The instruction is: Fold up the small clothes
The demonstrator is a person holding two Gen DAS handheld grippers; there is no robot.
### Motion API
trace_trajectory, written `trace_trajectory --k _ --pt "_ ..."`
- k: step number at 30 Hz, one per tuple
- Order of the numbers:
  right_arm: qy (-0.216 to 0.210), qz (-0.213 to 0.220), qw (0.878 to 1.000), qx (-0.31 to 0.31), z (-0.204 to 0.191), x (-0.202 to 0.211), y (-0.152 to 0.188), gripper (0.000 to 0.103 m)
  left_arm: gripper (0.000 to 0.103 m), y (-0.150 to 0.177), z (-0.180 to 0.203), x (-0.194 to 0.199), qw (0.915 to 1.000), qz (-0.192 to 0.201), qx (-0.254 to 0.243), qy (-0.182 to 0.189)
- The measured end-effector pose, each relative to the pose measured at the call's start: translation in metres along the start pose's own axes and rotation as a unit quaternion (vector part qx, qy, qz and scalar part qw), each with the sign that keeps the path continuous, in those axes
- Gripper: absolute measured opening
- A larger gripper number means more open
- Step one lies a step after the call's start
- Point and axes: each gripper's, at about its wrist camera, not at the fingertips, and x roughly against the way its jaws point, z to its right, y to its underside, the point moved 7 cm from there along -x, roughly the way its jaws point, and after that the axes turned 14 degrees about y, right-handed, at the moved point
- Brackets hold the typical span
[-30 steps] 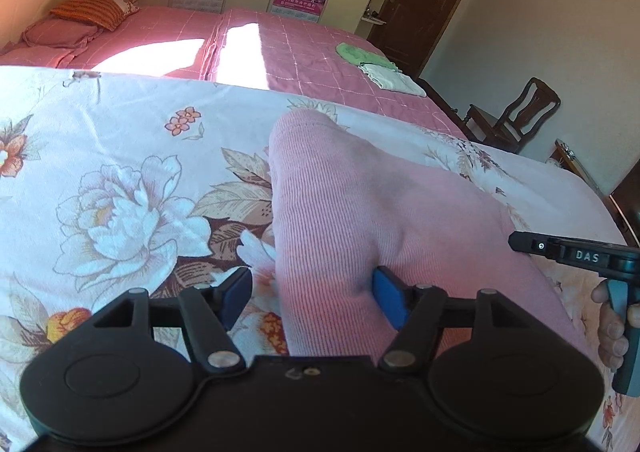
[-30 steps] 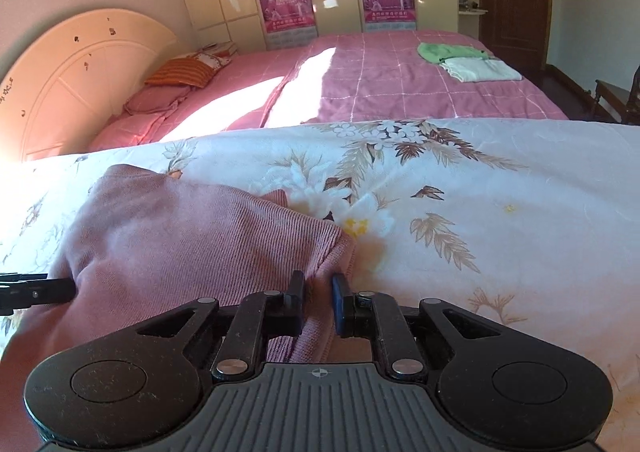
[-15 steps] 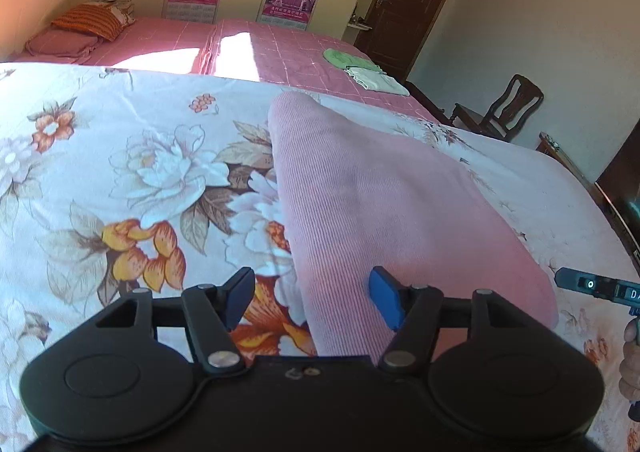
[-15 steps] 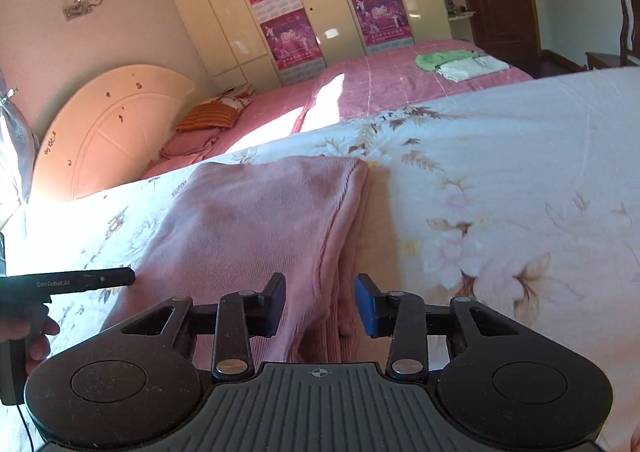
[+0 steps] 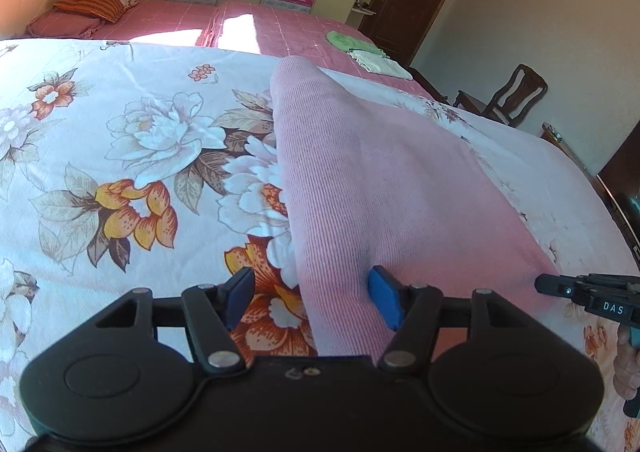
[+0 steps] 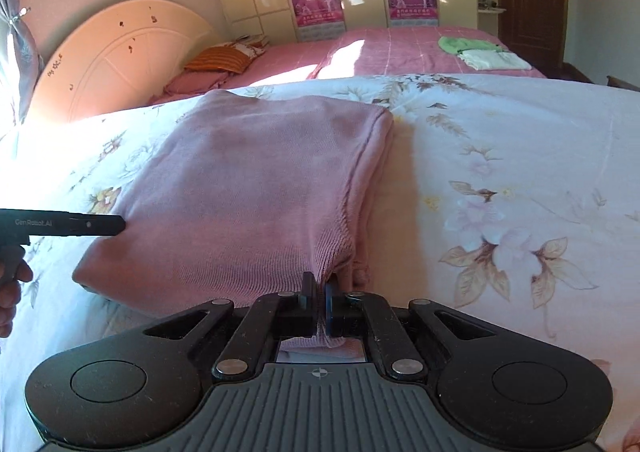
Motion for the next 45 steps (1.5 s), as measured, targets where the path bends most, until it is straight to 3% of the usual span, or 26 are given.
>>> trace_trajectory --k 5,8,10,13,18,20,22,23,24,26,29,31,35,38,41,45 --pt "0.018 -0.018 0.999 0.022 -0.005 -0.014 0.006 0.002 0.070 0.010 -0.001 -0.007 0.9999 -0.010 -0.002 -0.011" --pt "0.013 -0.017 1.000 -0.004 -0.001 -0.010 0.001 0.003 0.069 0.007 0.000 -0.002 0.9999 -0.011 0.000 -0.012" --pt "0.022 0.005 0.999 -0.025 0.007 0.003 -0.007 0.024 0.067 0.002 0.004 0.004 0.9999 -0.004 -0.006 -0.013" --pt "0.019 0.057 0.998 -0.021 0.004 0.021 -0.027 0.024 0.067 -0.015 0.007 0.009 0.9997 0.018 -0.013 -0.010" --pt "0.007 0.078 0.997 0.022 -0.031 -0.002 -0.061 0.024 0.068 -0.054 0.008 -0.016 0.9993 0.025 -0.025 -0.016" --pt "0.005 0.065 0.997 0.040 -0.046 -0.024 -0.065 0.024 0.068 -0.056 0.003 -0.037 0.9999 0.001 -0.012 -0.011" --pt "0.024 0.026 0.997 0.075 -0.055 -0.056 -0.056 0.024 0.084 -0.048 -0.007 -0.056 0.9995 -0.020 -0.009 -0.021" --pt "0.037 0.008 0.995 0.093 -0.057 -0.072 -0.048 0.023 0.085 -0.045 -0.012 -0.058 0.9997 -0.012 -0.006 -0.020" --pt "0.040 0.023 0.994 0.099 -0.058 -0.074 -0.047 0.023 0.085 -0.042 -0.016 -0.057 0.9999 -0.005 0.003 -0.012" --pt "0.041 0.013 0.993 0.113 -0.058 -0.070 -0.050 0.024 0.085 -0.043 -0.014 -0.050 0.9998 -0.007 -0.001 -0.017" --pt "0.020 0.028 0.997 0.072 -0.042 -0.050 -0.056 0.025 0.084 -0.043 -0.007 -0.034 0.9999 0.003 -0.007 -0.009" --pt "0.004 0.029 0.999 0.022 -0.019 -0.040 -0.055 0.065 0.084 -0.040 -0.007 -0.024 0.9999 0.003 0.000 0.012" --pt "-0.055 -0.005 0.996 -0.073 0.021 -0.037 -0.054 0.063 0.084 -0.034 -0.017 -0.021 0.9968 -0.008 0.039 0.070" --pt "-0.111 -0.041 0.981 -0.154 0.046 -0.048 -0.053 0.063 0.081 -0.032 -0.027 -0.028 0.9877 -0.019 0.093 0.124" --pt "-0.163 -0.094 0.963 -0.192 0.057 -0.070 -0.043 0.063 0.078 -0.033 -0.031 -0.036 0.9876 -0.031 0.086 0.127" --pt "-0.215 -0.108 0.948 -0.209 0.058 -0.086 -0.051 0.063 0.078 -0.040 -0.031 -0.049 0.9870 -0.037 0.078 0.136"
